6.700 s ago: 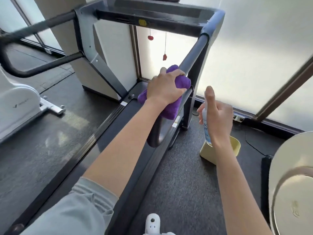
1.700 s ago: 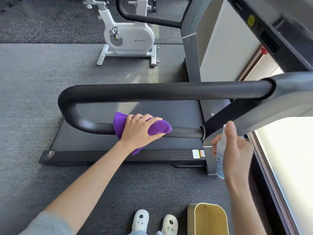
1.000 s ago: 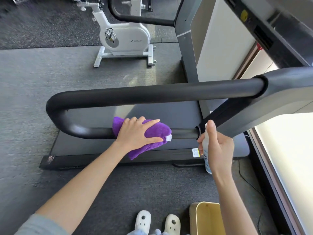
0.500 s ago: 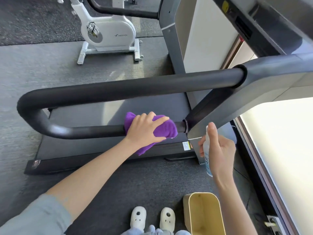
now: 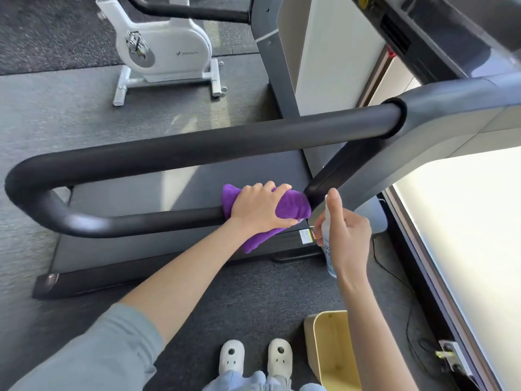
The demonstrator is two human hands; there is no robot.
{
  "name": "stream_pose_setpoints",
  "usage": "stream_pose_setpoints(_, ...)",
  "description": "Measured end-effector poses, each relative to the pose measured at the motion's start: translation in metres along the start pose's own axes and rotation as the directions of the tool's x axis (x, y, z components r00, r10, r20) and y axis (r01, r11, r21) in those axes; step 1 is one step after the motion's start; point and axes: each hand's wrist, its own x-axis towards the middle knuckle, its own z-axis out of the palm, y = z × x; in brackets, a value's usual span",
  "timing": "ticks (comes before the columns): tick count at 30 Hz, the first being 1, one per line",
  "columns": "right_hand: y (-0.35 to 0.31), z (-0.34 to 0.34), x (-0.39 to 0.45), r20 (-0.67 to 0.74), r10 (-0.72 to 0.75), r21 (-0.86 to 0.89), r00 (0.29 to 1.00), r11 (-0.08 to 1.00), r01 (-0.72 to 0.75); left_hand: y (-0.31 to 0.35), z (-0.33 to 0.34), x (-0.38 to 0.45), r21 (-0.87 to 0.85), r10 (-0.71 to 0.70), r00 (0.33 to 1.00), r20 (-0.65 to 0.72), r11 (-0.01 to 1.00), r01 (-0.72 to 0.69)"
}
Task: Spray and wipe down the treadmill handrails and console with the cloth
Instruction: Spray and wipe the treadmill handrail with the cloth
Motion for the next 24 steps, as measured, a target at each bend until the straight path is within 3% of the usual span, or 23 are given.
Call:
stream_pose_setpoints(6, -0.006, 0.001, 0.0, 0.001, -0.022, -0.043, 1.0, 0.999, 0.022, 0.001, 0.002, -0.005, -0.009, 0.013, 1.0, -0.001, 1.0, -0.013)
stream_pose_setpoints(13, -0.007, 0.009, -0.011, 0.039, -0.044, -0.027, 0.998, 0.999, 0.045, -0.109, -0.014, -0.102, 0.041, -0.095, 0.989, -0.114, 0.994, 0.1)
stream_pose_setpoints(17, -0.002, 0.014, -0.018, 0.052, -0.052, -0.009, 0.997, 0.999, 0.052, -0.16, -0.027, -0.134, 0.079, -0.182, 0.981, -0.065, 0.979, 0.187)
stream_pose_setpoints(24, 0.007, 0.013, -0.025, 0.048, -0.039, 0.004, 0.998, 0.999, 0.039, -0.115, -0.014, -0.094, 0.052, -0.09, 0.99, -0.111, 0.994, 0.096)
